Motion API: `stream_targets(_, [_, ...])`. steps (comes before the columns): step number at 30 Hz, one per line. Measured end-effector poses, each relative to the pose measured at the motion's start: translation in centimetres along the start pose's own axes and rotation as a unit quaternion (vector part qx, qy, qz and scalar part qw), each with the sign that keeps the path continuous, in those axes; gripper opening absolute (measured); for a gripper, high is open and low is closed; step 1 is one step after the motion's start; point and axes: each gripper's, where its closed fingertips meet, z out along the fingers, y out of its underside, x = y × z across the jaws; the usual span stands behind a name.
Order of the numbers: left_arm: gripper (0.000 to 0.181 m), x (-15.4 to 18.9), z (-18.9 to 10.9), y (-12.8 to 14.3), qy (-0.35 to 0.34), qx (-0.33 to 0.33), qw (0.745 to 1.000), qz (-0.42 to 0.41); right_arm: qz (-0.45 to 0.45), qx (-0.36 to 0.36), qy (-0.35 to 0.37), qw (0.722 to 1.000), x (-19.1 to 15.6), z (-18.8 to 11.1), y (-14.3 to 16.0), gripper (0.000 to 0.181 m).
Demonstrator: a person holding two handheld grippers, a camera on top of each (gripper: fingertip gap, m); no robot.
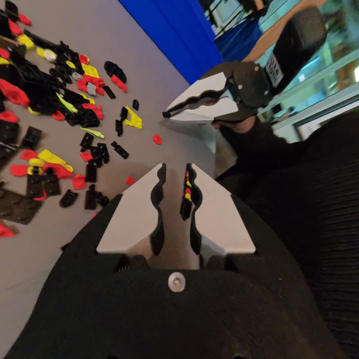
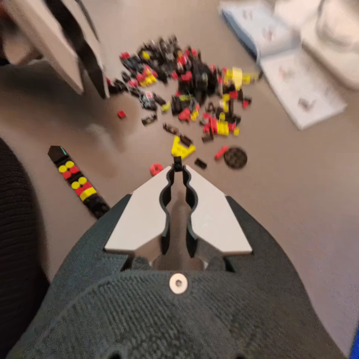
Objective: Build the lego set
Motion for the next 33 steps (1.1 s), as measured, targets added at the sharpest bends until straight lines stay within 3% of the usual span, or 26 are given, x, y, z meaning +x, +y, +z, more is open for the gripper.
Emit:
stream_targets(4, [0.020,-1.1,1.6,0.6,-0.092,-0.034,0.989,0.112,0.093,-0.023,-0.045,0.994,-0.8,0.0,1.3,0.007])
stream_targets(10, [0.035,-1.1,5.1,1.7,-0.148,-0.087,0.967,0.187,0.103,-0.057,-0.068,0.991,-1.7,0.7,2.4,0.007])
stream_targets(17, [0.033,-1.5,7.7,-0.5,-0.183,-0.100,0.945,0.251,0.122,-0.051,-0.085,0.988,-1.7,0.6,2.5,0.007])
stream_targets(25, [0.028,-2.6,8.7,0.8,-0.191,-0.156,0.926,0.285,0.122,-0.040,-0.090,0.988,-1.5,0.4,2.4,0.014])
stream_targets(33, [0.020,-3.2,8.6,0.7,-0.198,-0.150,0.927,0.282,0.102,-0.048,-0.098,0.989,-1.6,0.3,2.8,0.015])
